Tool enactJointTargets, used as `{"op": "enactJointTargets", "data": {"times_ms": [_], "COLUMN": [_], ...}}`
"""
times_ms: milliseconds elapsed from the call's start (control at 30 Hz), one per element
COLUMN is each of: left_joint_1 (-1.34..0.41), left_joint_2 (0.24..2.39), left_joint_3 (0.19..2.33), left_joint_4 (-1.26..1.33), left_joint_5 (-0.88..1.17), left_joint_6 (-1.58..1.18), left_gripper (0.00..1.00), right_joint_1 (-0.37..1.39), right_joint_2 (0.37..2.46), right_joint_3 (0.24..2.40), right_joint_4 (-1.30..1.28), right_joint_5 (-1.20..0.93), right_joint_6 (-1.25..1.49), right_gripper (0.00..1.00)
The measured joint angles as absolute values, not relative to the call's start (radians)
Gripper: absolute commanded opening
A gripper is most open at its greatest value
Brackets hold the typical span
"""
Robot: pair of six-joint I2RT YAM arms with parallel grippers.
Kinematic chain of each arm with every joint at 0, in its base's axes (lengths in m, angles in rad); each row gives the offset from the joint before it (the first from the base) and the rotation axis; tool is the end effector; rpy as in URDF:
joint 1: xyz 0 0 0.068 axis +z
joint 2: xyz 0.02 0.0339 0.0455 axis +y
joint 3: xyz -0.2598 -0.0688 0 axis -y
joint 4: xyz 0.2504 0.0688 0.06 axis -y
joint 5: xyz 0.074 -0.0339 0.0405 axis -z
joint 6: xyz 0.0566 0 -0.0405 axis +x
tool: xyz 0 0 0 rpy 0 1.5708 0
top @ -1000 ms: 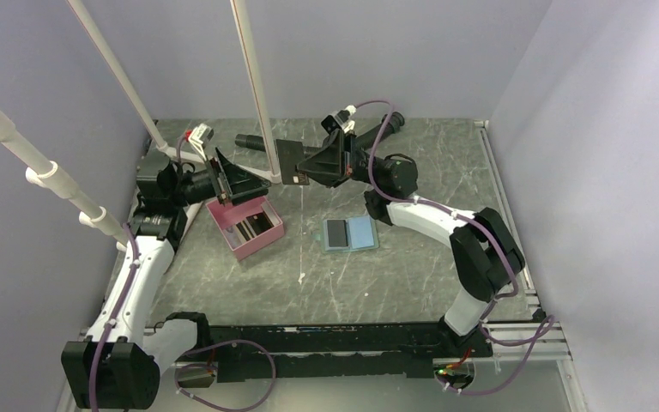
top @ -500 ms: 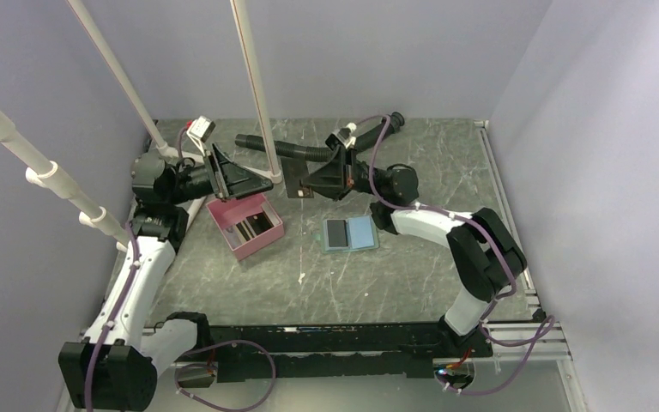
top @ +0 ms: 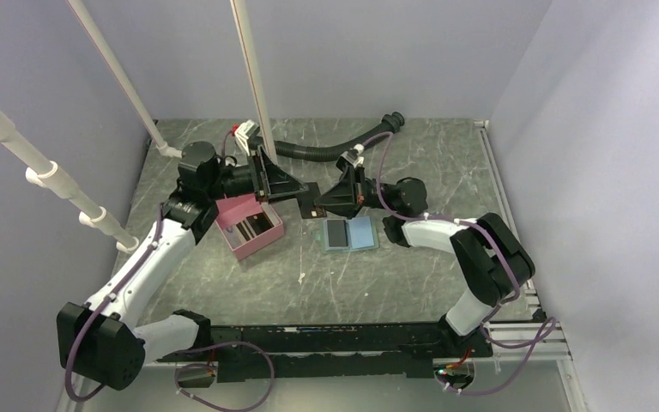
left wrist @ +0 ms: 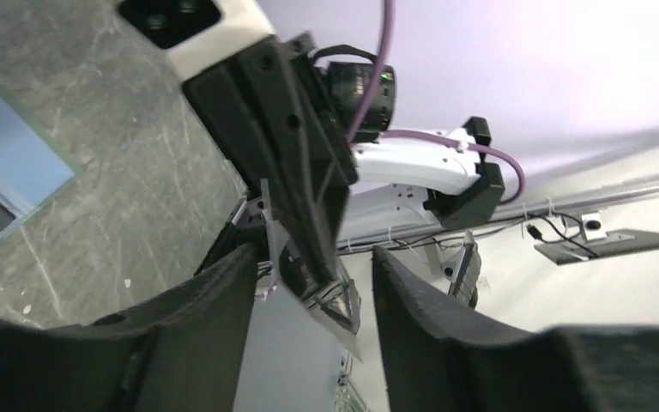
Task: Put the credit cards into the card holder
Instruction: Insert the credit card into the card holder.
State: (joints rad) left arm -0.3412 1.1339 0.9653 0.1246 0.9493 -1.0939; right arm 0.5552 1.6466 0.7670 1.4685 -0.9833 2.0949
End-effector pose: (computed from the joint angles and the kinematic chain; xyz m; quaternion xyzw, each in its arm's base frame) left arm 0.2427 -0.1350 0.3613 0.0577 0.7138 -0.6531 0.2462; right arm 0.2583 0.2156 0.2764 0.0096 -0.5882 -0.8082 0.0267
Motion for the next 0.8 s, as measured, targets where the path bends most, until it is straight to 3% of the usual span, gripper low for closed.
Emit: {"op": "enactJointTargets", "data": {"times_ms": [67, 133, 200, 233, 367, 467, 533, 633, 800], "left_joint_1": [-0.345, -0.345, -0.348, -0.349, -0.358, -0.359, -0.365, -0.400, -0.462], "left_joint_2": [1.142, 1.151, 1.165, 1.175, 1.215, 1.237, 1.242, 1.242, 1.258], "left_joint_3": [0.965, 0.966, 0.971, 0.978, 0.992, 0.984, 0.984, 0.984, 0.977], "left_joint_4": [0.103, 0.085, 0.064, 0.055, 0.048, 0.072, 0.078, 0.095, 0.128], "left_joint_5": [0.929, 0.914, 0.906, 0.905, 0.909, 0.910, 0.908, 0.900, 0.891], "left_joint_6": [-1.092, -1.099, -1.111, -1.119, -1.159, -1.204, -1.216, -1.224, -1.231], "left_gripper": [0.40, 0.21, 0.12, 0.16, 0.53, 0.66, 0.67, 0.58, 0.19], "right_joint_1": [0.548, 0.538, 0.529, 0.525, 0.505, 0.480, 0.467, 0.450, 0.443], "right_joint_2": [1.633, 1.621, 1.616, 1.616, 1.613, 1.589, 1.558, 1.493, 1.425], "right_joint_3": [0.760, 0.756, 0.749, 0.742, 0.700, 0.676, 0.659, 0.644, 0.643], "right_joint_4": [1.469, 1.469, 1.471, 1.470, 1.468, 1.468, 1.462, 1.411, 1.283], "right_joint_5": [-0.990, -0.996, -0.997, -0.999, -0.998, -1.000, -1.002, -1.005, -1.016], "right_joint_6": [2.095, 2.095, 2.095, 2.094, 2.095, 2.085, 2.057, 1.986, 1.868], "right_gripper": [0.00, 0.00, 0.00, 0.00, 0.00, 0.00, 0.00, 0.00, 0.00]}}
